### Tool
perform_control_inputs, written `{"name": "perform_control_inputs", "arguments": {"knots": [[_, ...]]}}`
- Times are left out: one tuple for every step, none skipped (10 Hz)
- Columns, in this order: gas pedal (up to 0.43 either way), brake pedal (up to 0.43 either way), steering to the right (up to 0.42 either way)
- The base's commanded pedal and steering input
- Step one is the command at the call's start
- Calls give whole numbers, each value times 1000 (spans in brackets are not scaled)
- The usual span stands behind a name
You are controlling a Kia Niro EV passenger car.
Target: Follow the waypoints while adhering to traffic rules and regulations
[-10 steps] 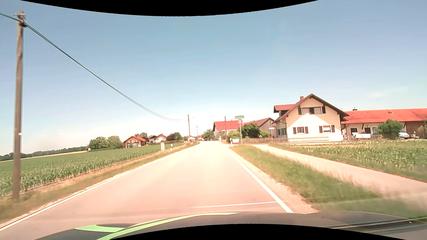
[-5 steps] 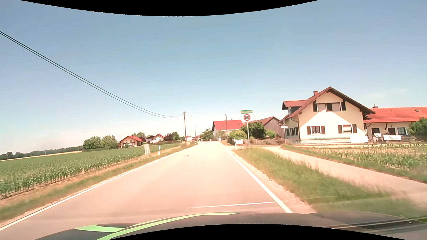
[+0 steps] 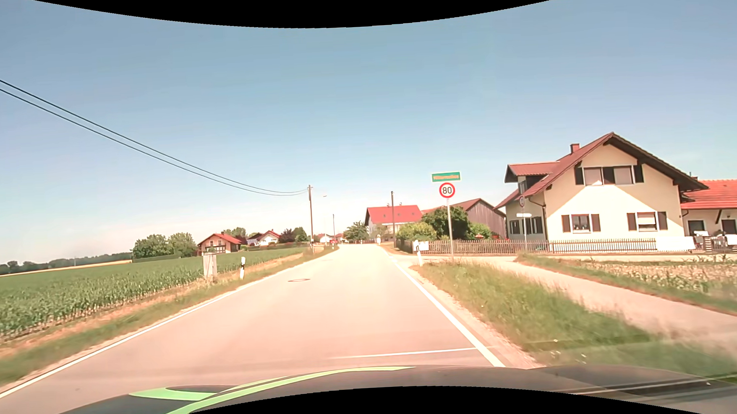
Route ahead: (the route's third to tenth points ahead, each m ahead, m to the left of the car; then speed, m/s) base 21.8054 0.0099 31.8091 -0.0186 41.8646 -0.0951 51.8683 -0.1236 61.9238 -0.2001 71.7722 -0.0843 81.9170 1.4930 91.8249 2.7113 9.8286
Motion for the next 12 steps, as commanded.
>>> {"name": "perform_control_inputs", "arguments": {"knots": [[0, 244, 5], [0, 256, 6], [0, 262, 9], [0, 274, 11], [0, 280, 11], [0, 280, 11], [0, 280, 11], [0, 280, 11], [0, 280, 12], [0, 280, 13], [0, 287, 17], [0, 287, 22]]}}
